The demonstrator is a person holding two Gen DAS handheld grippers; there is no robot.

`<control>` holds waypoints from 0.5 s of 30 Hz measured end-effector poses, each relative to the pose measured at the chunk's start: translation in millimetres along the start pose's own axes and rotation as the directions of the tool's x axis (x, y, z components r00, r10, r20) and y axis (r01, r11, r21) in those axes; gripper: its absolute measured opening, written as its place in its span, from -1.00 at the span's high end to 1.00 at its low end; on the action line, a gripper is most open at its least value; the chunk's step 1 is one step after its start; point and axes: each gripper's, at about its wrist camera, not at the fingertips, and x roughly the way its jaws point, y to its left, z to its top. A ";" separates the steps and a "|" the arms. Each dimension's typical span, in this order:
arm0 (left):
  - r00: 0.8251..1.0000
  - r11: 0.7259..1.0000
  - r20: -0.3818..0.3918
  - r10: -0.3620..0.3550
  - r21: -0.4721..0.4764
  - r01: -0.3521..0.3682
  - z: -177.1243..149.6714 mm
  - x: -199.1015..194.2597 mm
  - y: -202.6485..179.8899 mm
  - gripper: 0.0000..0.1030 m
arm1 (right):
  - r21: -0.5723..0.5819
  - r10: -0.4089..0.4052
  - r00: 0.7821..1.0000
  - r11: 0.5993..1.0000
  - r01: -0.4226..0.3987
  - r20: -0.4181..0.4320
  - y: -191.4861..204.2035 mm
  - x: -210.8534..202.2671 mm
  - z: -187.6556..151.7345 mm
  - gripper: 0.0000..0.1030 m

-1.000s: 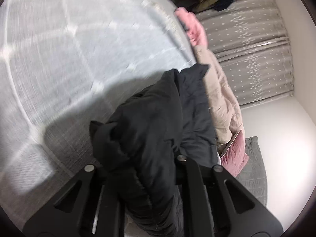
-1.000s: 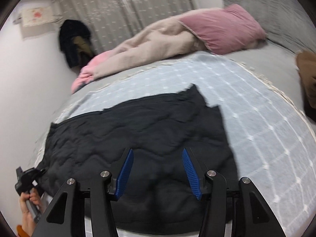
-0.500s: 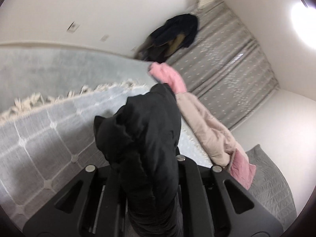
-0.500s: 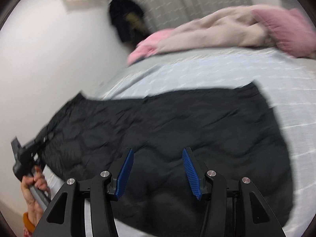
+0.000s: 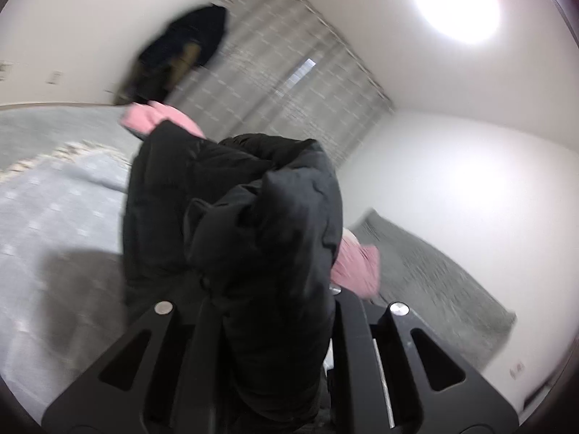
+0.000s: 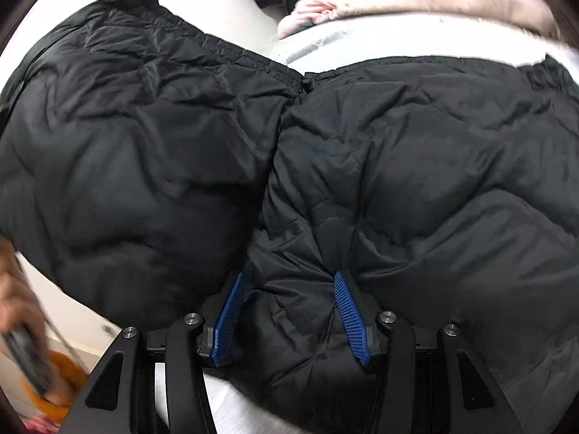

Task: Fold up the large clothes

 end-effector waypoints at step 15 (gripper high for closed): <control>0.729 0.936 -0.684 0.040 0.281 0.212 -160.9 130.9 -59.5 0.55 | 0.433 -0.056 0.935 0.895 -0.109 0.351 -153.6 -152.4 -0.4 -0.32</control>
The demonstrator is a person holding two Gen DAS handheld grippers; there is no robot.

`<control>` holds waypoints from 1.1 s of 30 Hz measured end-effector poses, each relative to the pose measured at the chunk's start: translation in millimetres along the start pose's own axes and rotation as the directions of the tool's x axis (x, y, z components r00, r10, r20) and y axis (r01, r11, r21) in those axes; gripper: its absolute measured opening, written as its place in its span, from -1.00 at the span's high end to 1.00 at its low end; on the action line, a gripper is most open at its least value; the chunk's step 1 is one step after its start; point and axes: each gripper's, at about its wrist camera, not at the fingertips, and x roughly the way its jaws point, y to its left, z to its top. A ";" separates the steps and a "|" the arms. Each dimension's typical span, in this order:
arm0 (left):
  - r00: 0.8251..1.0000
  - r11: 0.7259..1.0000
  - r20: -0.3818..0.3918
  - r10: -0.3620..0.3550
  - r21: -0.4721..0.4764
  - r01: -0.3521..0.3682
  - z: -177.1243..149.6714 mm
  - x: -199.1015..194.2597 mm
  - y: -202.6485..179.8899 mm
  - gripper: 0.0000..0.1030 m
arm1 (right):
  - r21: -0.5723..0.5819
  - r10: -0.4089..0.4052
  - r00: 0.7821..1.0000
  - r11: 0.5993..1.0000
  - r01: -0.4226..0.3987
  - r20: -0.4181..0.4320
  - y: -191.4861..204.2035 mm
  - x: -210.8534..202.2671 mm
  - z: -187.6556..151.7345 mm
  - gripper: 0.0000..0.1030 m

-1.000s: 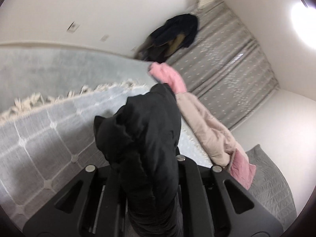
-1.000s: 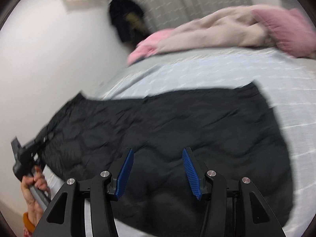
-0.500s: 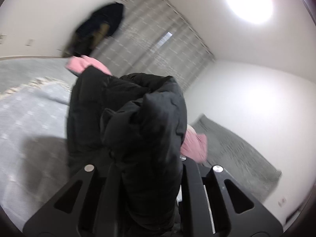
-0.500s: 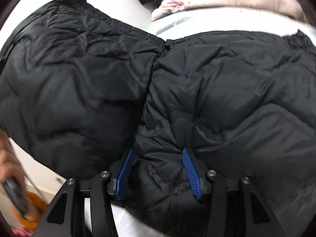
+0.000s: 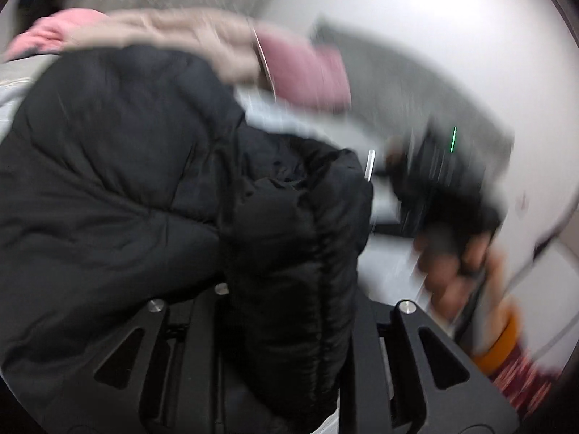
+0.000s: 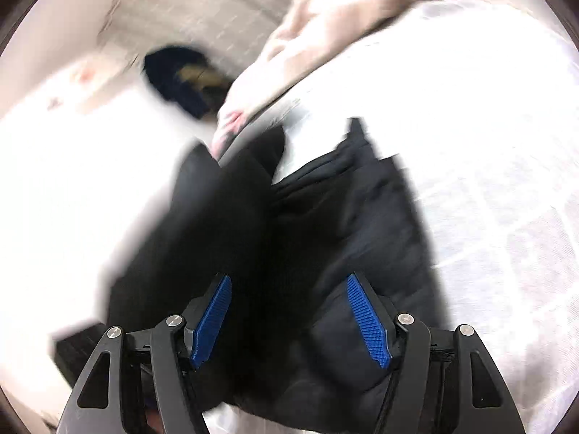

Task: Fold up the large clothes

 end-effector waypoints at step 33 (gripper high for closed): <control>0.976 0.974 0.126 0.176 -0.168 -0.154 -33.3 -139.4 63.4 -0.55 | -0.362 0.103 0.985 0.931 -0.046 0.141 107.5 14.0 -12.5 0.85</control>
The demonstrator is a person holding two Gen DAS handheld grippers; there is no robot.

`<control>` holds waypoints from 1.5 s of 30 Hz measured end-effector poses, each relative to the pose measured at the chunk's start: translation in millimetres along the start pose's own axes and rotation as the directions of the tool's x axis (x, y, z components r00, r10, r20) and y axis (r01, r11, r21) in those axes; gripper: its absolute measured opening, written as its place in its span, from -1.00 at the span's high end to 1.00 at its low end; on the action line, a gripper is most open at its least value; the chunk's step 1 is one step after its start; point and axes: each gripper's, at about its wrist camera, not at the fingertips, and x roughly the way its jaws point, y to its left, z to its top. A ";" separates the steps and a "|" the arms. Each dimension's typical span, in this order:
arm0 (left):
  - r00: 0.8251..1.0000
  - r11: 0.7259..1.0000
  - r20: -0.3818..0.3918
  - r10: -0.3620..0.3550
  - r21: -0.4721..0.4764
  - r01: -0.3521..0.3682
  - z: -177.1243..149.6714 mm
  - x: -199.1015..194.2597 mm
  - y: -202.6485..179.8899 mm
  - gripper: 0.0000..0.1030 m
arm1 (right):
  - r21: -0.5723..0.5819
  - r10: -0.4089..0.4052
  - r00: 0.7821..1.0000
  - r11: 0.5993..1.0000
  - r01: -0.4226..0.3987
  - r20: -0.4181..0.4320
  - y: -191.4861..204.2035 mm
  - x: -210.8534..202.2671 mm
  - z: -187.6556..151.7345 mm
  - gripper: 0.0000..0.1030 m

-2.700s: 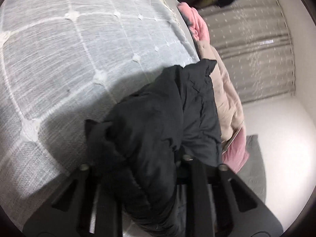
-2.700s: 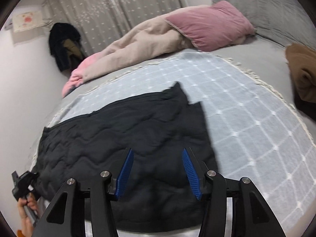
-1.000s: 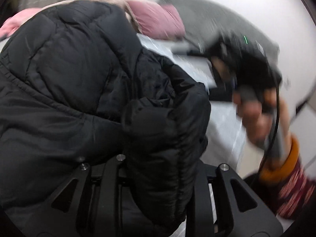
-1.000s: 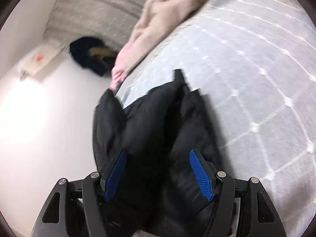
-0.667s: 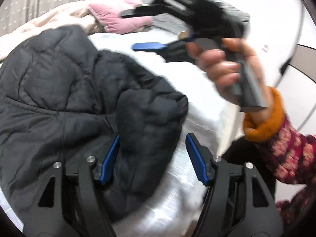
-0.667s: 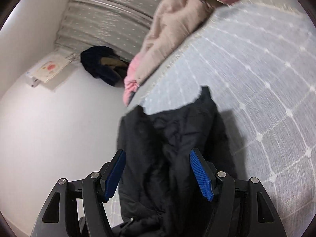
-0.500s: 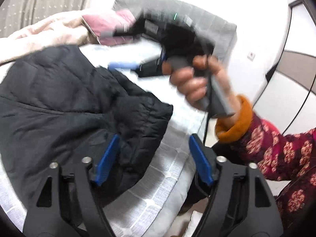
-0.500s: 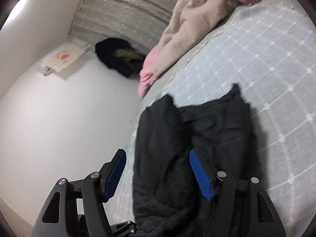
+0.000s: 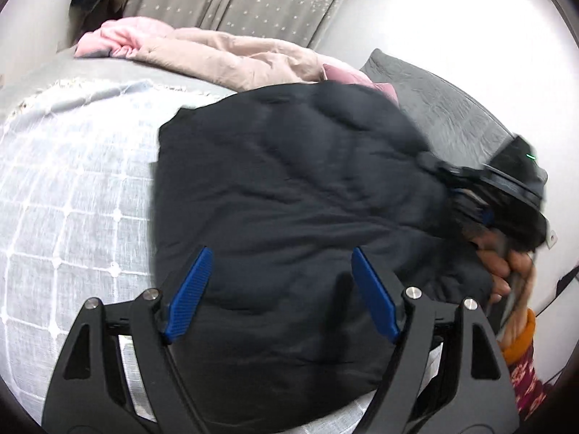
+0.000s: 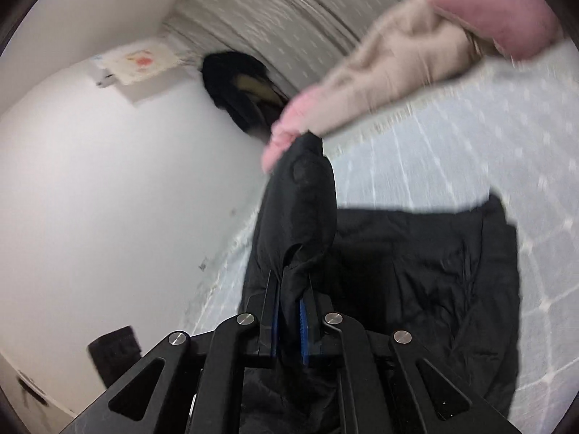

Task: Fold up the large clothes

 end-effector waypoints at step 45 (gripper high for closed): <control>0.975 0.952 -0.136 0.174 -0.231 -0.202 23.7 79.1 32.9 -0.66 | 0.290 -0.142 0.913 0.920 0.265 -0.382 -149.3 -1.7 -52.4 -0.78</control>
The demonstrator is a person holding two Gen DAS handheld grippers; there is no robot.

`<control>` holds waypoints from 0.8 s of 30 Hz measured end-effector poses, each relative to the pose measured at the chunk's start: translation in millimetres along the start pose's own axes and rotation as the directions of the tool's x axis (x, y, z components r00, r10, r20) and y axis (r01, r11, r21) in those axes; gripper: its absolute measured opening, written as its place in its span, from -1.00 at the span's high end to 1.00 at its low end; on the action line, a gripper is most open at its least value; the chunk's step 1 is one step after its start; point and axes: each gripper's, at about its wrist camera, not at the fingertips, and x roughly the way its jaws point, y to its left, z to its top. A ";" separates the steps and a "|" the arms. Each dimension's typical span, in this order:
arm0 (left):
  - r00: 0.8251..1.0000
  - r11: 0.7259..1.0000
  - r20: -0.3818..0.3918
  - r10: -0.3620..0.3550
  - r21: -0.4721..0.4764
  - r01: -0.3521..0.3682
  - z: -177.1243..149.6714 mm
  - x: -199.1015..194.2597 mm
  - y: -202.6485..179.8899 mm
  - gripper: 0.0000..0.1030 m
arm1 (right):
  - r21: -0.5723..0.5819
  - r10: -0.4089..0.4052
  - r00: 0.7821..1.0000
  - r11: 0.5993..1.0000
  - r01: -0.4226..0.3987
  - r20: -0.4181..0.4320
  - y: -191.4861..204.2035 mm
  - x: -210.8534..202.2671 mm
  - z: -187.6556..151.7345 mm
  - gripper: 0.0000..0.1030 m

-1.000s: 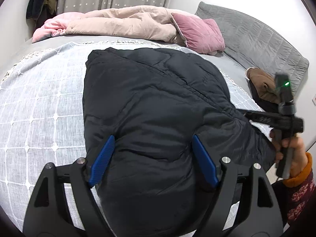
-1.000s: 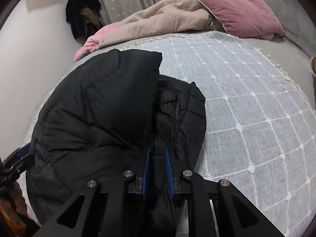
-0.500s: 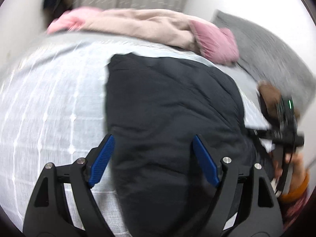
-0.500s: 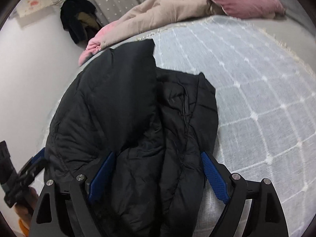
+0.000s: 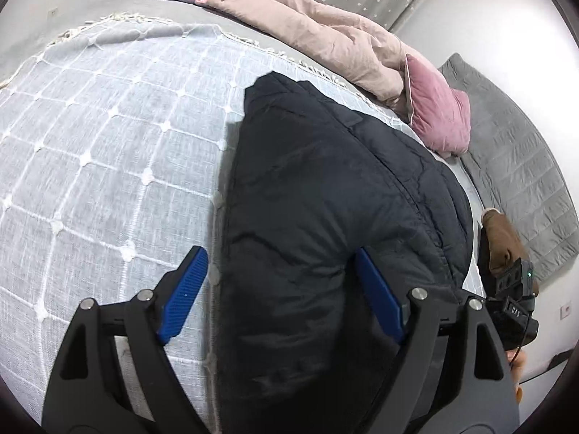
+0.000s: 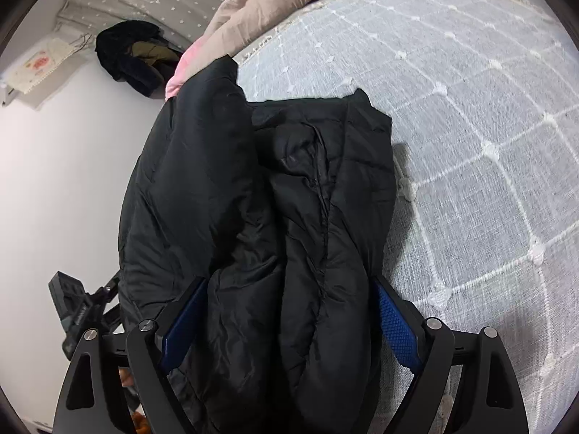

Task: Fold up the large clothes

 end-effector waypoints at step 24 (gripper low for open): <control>0.976 0.968 0.027 -0.214 -0.129 0.216 17.1 -3.0 23.0 0.13 | 0.192 0.315 0.949 0.930 -0.313 0.017 -53.9 15.6 5.4 0.24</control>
